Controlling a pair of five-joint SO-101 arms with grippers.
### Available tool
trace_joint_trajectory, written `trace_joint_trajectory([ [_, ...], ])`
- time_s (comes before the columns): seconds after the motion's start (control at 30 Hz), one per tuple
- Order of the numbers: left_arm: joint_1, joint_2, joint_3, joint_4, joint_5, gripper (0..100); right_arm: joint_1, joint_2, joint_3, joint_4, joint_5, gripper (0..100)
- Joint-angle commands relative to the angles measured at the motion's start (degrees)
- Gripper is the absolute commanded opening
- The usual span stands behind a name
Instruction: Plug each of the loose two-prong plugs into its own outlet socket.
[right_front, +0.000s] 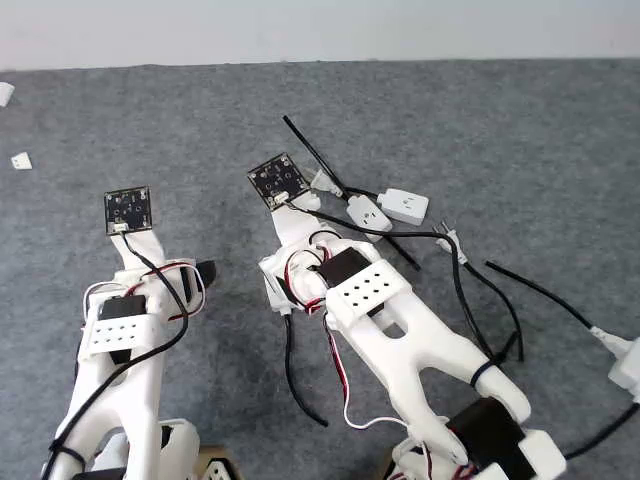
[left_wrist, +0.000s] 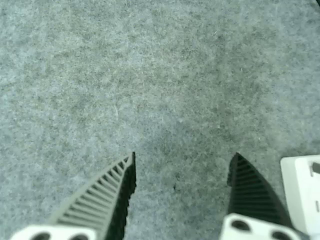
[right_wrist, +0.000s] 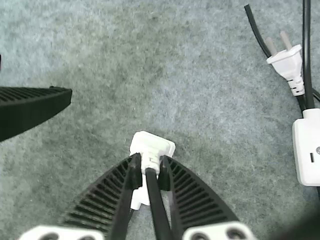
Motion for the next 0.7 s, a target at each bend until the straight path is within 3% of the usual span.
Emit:
trace_joint_trajectory([
  [0.0, -0.18, -1.67, -0.66, -0.26, -0.44, 28, -0.48, -0.75, -3.52, 0.31, 2.02, 0.8],
  [0.37, -0.18, -1.67, -0.66, -0.26, -0.44, 28, 0.92, 6.64, -14.24, 10.95, 1.76, 0.8],
  [0.67, -0.26, -1.67, -0.66, -0.26, -0.44, 28, 1.36, 11.47, -17.32, 11.56, 1.58, 0.8],
])
